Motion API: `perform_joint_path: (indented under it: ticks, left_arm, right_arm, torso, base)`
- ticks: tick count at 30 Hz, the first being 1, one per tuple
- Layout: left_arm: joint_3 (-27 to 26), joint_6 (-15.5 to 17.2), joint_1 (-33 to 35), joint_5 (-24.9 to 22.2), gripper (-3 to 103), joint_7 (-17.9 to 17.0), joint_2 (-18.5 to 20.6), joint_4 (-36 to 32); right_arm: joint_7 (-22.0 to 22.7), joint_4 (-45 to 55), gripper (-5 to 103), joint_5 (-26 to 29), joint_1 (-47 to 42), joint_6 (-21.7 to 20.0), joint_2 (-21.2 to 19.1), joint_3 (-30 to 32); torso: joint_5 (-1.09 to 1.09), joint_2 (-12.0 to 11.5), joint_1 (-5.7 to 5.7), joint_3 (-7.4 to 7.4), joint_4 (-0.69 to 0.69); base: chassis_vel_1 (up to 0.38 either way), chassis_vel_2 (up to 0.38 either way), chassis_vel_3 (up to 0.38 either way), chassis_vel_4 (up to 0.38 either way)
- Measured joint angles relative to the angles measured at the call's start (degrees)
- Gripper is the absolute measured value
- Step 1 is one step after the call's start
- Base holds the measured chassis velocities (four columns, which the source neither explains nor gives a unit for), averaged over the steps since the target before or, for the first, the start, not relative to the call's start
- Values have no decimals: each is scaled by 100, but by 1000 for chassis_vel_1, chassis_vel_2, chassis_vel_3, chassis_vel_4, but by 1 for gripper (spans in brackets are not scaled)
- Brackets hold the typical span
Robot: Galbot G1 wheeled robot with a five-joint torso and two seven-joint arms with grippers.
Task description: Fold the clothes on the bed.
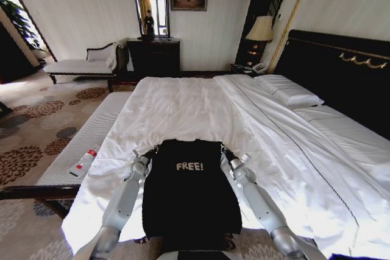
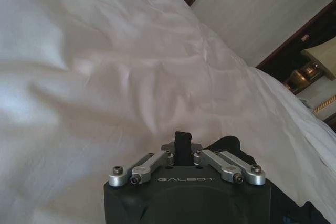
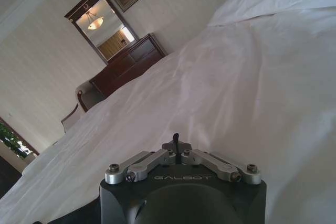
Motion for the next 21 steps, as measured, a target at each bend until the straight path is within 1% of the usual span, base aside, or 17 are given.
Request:
perform_joint_path:
  ticks: [1,2,3,5,7,10,11,14,16,18,20,21]
  left_arm:
    - [-11,-1,5,-1,8,0,11,-19]
    - [-11,-1,5,-1,8,0,11,-19]
    - [-26,-2,7,-5,3,0,26,-40]
    - [-68,-3,4,-31,1,-1,82,-120]
    - [-91,-4,-12,-55,1,-6,124,-166]
    - [-163,5,-131,-235,1,-57,349,-394]
    - [-163,5,-131,-235,1,-57,349,-394]
    - [-219,43,-332,-492,1,-137,666,-689]
    - [-227,49,-386,-547,1,-162,742,-763]
    - [-240,78,-501,-711,1,-216,895,-953]
    - [-242,132,-641,-965,1,-303,1087,-1244]
    - [-242,132,-641,-965,1,-303,1087,-1244]
  right_arm:
    - [3,2,0,-3,-5,5,0,0]
    - [3,2,0,-3,-5,5,0,0]
    - [7,13,0,-4,-16,10,2,1]
    - [28,86,0,-3,-53,44,1,5]
    - [45,144,0,10,-68,62,-6,6]
    - [106,528,0,178,-107,68,-91,6]
    - [106,528,0,178,-107,68,-91,6]
    - [136,978,0,398,-24,74,-247,-9]
    - [136,1055,0,451,40,94,-292,-29]
    - [128,1187,0,606,233,155,-402,-86]
    - [89,1312,0,908,618,253,-632,-239]
    - [89,1312,0,908,618,253,-632,-239]
  torso:
    - [0,0,0,0,0]
    - [0,0,0,0,0]
    - [0,0,0,0,0]
    - [0,0,0,0,-1]
    - [0,0,0,0,0]
    - [-1,0,0,0,-1]
    - [-1,0,0,0,-1]
    - [-1,0,0,1,-1]
    - [0,0,0,0,0]
    - [1,0,0,0,1]
    - [0,0,0,0,3]
    - [0,0,0,0,3]
  base:
    - [0,0,0,0]
    - [0,0,0,0]
    - [0,0,0,0]
    - [0,0,0,0]
    - [0,0,0,0]
    - [0,0,0,0]
    - [0,0,0,0]
    - [0,0,0,0]
    - [0,0,0,0]
    - [0,0,0,0]
    - [0,0,0,0]
    - [0,0,0,0]
